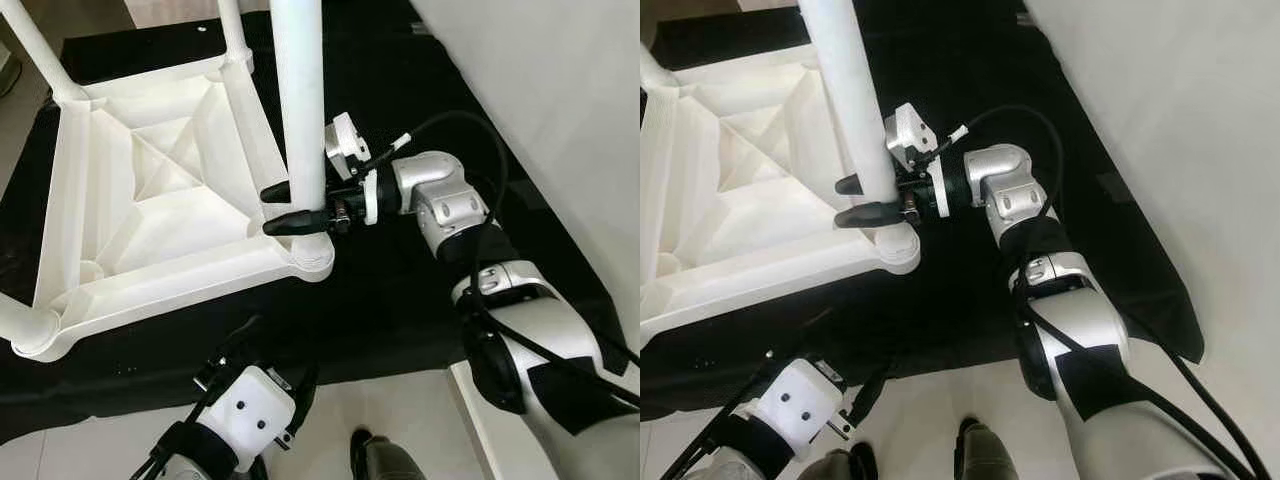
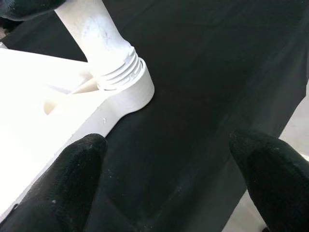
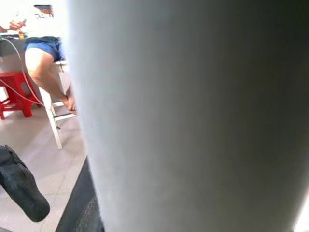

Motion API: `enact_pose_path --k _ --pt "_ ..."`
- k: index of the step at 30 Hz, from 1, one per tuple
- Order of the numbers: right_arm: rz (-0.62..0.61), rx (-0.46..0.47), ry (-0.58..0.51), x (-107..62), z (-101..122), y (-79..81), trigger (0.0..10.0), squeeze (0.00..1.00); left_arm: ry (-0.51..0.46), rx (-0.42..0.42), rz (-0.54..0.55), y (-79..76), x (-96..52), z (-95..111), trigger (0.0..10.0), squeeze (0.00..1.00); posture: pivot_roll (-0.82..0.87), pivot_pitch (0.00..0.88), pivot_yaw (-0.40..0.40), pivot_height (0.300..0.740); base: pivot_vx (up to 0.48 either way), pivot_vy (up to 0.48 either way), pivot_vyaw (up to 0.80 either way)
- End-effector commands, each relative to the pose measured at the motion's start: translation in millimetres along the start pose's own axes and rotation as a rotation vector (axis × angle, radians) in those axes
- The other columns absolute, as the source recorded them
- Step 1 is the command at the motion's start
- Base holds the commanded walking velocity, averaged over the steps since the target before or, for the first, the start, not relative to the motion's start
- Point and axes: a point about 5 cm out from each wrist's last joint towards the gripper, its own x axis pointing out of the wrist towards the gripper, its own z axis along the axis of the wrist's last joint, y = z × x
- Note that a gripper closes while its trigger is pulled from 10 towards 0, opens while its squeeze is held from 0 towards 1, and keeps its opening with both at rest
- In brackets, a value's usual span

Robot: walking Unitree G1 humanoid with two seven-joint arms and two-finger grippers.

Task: Building children table

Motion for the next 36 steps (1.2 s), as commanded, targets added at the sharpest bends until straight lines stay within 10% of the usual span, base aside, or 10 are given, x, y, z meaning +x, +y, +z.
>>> enact_pose_path --k 1,11,19,21,22,25,26,33,34,36 --pt "-0.057 -0.007 -0.03 -1.5 0 -1.4 0.0 0.0 0.027 -0.007 -0.012 -2.1 -2.2 -4 10.0 0.0 0.02 0.269 0.005 0.74 0.0 0.0 0.0" --pt "-1.044 0.159 0.18 -20.9 -74 65.9 0.0 0.0 0.028 -0.005 -0.014 4.1 -0.2 -8 10.0 0.0 -0.02 0.264 0.022 0.74 0.0 0.0 0.0" --pt "-1.106 0.221 0.181 6.5 -84 100.4 0.0 0.0 0.033 -0.004 -0.024 4.9 3.3 -14 10.0 0.0 -0.03 0.22 0.033 0.74 0.0 0.0 0.0" --pt "-1.085 0.218 0.165 11.5 -82 97.9 2.0 0.0 0.038 -0.004 -0.023 5.5 2.7 -16 10.0 0.0 -0.03 0.214 0.027 0.74 0.0 0.0 0.0" --pt "-1.068 0.217 0.155 14.6 -80 96.7 10.0 0.0 0.042 -0.005 -0.022 5.9 2.2 -16 10.0 0.0 -0.03 0.214 0.027 0.74 0.0 0.0 0.0" --pt "-1.026 0.228 0.115 18.5 -75 96.3 10.0 0.0 0.051 -0.025 -0.005 7.0 -0.2 -18 10.0 0.0 -0.03 0.213 0.023 0.74 0.0 0.0 0.0" --pt "-0.985 0.23 0.07 19.9 -69 94.3 10.0 1.0 0.058 -0.039 0.008 7.7 -2.0 -18 10.0 0.0 -0.03 0.209 0.021 0.74 0.0 0.0 0.0" --pt "-0.365 0.147 -0.034 27.9 -41 105.7 10.0 1.0 0.03 -0.067 0.018 7.7 5.1 -17 10.0 0.0 -0.03 0.203 0.016 0.74 0.0 0.0 0.0" --pt "-0.255 0.1 -0.016 23.9 -43 106.5 10.0 0.42 0.023 -0.073 0.016 7.7 6.9 -17 10.0 0.0 -0.01 0.203 0.016 0.74 0.0 0.0 0.0" --pt "-0.204 0.071 -0.005 21.4 -43 106.5 10.0 0.0 0.019 -0.076 0.014 7.8 7.7 -17 10.0 0.0 -0.01 0.203 0.016 0.74 0.0 0.0 0.0"
